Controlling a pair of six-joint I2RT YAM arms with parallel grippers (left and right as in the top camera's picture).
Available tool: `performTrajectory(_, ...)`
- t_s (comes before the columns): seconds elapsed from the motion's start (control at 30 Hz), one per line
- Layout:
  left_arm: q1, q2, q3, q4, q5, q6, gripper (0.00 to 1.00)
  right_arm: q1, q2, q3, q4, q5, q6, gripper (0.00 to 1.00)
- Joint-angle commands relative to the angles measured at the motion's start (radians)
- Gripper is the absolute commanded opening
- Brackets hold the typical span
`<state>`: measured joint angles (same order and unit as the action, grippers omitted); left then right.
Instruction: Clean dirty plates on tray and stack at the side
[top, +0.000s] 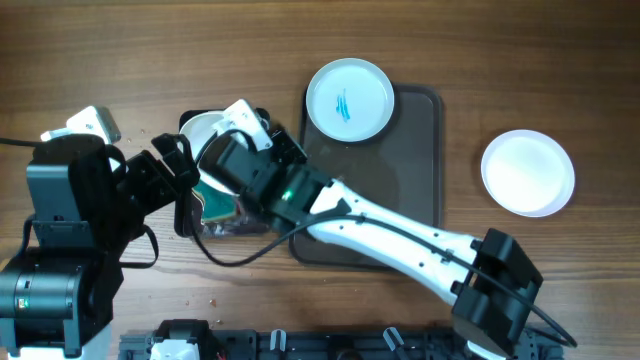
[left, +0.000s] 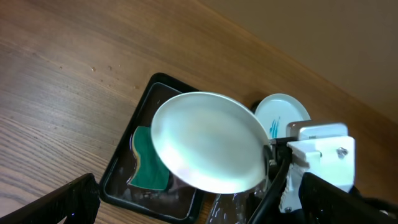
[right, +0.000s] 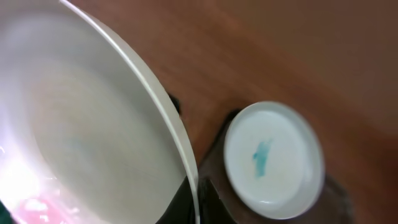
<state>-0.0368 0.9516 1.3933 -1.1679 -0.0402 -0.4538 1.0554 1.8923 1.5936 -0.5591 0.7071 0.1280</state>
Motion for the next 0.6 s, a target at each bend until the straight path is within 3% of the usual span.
performTrajectory(0.0, 0.007, -0.001, 0.017, -0.001, -0.006, -0.002, 1.00, 0.013, -0.040, 0.030, 0.021, 0.200, -0.054, 0.04)
performTrajectory(0.57, 0.007, -0.001, 0.017, -0.001, -0.006, -0.002, 1.00, 0.021, -0.040, 0.030, 0.129, 0.291, -0.180, 0.04)
